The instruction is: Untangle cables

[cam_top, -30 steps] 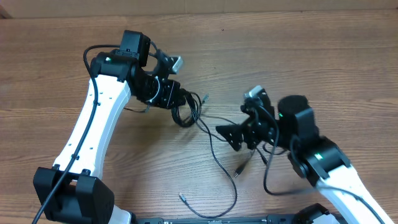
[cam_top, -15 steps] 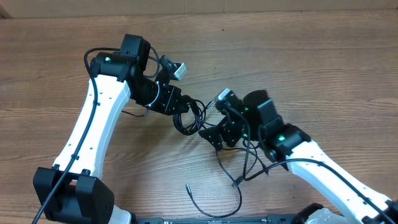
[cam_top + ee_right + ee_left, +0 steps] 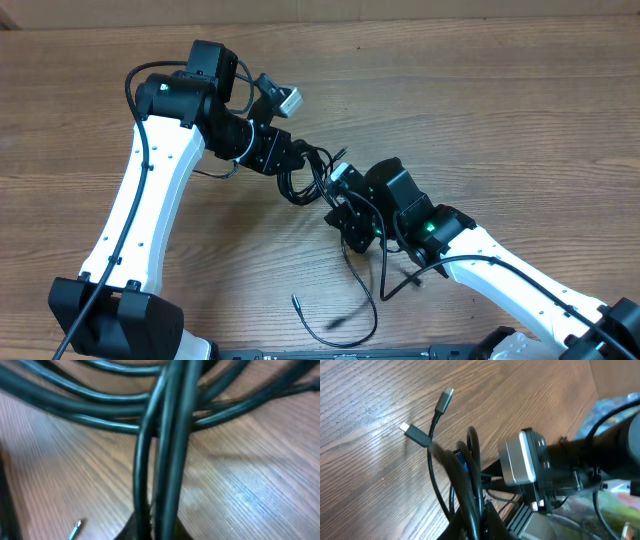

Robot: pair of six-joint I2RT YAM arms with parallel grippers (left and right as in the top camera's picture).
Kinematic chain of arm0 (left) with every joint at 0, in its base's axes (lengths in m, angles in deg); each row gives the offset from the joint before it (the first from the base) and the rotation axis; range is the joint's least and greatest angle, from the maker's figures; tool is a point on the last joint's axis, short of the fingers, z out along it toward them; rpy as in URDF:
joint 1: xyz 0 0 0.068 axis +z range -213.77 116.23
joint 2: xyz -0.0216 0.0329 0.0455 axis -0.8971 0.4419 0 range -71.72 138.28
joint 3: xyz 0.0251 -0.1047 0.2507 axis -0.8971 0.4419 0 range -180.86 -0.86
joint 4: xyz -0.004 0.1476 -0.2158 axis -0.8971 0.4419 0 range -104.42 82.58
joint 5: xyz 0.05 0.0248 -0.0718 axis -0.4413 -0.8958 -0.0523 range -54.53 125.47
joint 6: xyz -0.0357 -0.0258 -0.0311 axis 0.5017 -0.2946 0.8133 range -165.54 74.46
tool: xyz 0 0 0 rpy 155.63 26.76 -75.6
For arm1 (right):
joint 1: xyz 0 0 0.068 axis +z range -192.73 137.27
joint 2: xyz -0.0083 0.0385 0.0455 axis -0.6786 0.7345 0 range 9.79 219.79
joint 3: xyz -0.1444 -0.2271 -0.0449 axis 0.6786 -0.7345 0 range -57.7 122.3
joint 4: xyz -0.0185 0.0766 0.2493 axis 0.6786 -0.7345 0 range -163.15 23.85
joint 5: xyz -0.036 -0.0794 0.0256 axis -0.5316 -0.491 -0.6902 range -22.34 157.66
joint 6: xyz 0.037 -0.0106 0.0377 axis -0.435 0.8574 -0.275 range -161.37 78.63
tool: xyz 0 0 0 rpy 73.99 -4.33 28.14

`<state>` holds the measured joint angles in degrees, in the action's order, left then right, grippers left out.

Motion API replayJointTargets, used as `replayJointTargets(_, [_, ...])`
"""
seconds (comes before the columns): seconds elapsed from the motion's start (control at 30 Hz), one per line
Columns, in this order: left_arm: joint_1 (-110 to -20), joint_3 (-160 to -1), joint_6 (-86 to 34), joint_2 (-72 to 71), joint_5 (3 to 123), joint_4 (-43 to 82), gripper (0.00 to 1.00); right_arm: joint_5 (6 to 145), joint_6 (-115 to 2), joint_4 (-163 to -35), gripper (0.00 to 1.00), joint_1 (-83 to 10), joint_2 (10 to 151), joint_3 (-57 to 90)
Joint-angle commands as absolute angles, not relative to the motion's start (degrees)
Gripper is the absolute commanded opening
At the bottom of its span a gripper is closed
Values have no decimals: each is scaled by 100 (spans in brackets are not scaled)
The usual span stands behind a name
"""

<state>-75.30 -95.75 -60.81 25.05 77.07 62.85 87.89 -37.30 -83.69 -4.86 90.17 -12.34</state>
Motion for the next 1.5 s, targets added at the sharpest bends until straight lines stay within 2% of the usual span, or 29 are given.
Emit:
replayJointTargets(0.0, [-7533, -9684, -6754, 2418, 7832, 6289, 4, 9209, -4005, -8539, 4, -493, 8667, -1182])
replayJointTargets(0.17, [-7539, -9647, -6807, 2450, 7832, 5806, 4, 10345, -3959, -8898, 4, -493, 7736, -1175])
replayJointTargets(0.37, [-7541, -9573, -6804, 2483, 7058, 5433, 4, 10317, -3988, -9031, 4, -753, 6060, -1175])
replayJointTargets(0.6, [-7541, -9573, -6544, 2713, 6092, 5426, 6, 10083, -4281, -9044, 4, -1658, 4560, -1175])
replayJointTargets(0.77, [-7541, -9573, -6059, 3012, 6048, 5378, 10, 9281, -4462, -9300, 4, -2126, 4492, -1177])
replayJointTargets(0.83, [-7541, -9573, -5814, 3130, 6197, 5398, 4, 8999, -4462, -9425, 4, -2226, 4626, -1177])
replayJointTargets(0.93, [-7544, -9573, -5987, 3248, 6654, 5409, 4, 8975, -4466, -9503, 4, -2250, 4895, -1177])
replayJointTargets(1.03, [-7544, -9573, -6798, 3259, 7403, 5446, 4, 8979, -4855, -9497, 15, -2250, 5292, -1177])
replayJointTargets(1.1, [-7541, -9573, -7165, 3255, 7803, 5490, 4, 9032, -5037, -9501, 26, -2250, 5712, -1177])
replayJointTargets(1.27, [-7541, -9573, -7430, 3255, 8037, 5524, 4, 9696, -5037, -9272, 62, -2250, 6602, -1177])
replayJointTargets(1.37, [-7544, -9573, -7430, 3255, 8135, 5524, 4, 10007, -5035, -9073, 72, -2250, 7139, -1177])
replayJointTargets(1.47, [-7541, -9573, -7432, 3255, 8584, 5516, 4, 10201, -5032, -8918, 79, -2248, 7710, -1177])
